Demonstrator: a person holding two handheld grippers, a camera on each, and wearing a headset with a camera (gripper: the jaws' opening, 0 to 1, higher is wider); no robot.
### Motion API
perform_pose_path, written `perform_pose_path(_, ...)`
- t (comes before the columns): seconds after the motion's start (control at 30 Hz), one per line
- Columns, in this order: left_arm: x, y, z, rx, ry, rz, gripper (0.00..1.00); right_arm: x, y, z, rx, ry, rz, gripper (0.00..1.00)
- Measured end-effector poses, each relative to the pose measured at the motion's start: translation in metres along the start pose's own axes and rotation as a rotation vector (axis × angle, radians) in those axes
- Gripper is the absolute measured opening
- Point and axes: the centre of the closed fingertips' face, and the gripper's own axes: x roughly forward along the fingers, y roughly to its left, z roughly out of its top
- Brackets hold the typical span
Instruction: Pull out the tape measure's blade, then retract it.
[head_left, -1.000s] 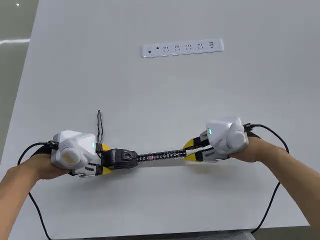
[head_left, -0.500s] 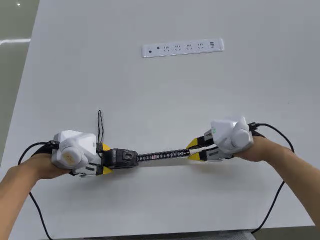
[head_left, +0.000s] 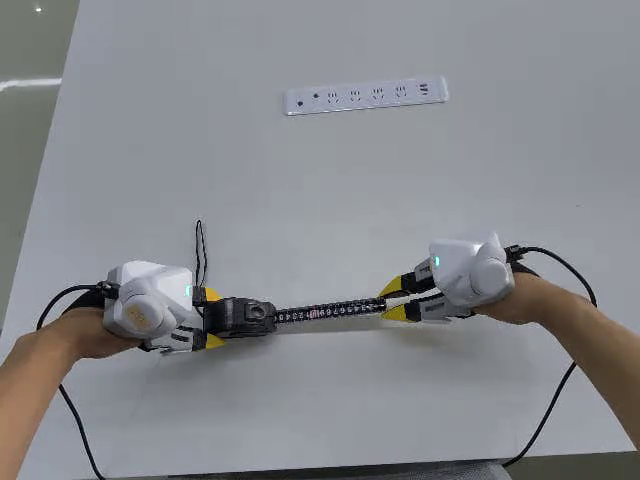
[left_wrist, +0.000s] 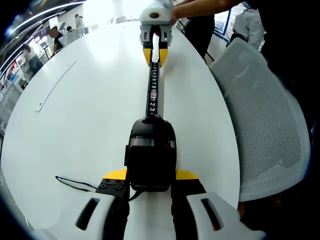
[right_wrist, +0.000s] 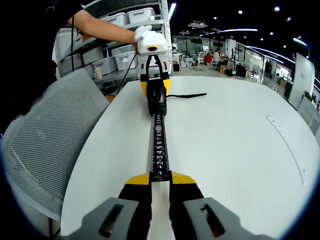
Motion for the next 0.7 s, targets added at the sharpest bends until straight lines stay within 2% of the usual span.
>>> perform_pose_path(0.7, 0.001, 0.000, -0.001, 0.004, 0.010, -0.002, 0.28, -0.011, 0.000, -0.010, 0.004, 0.012, -0.007, 0.10)
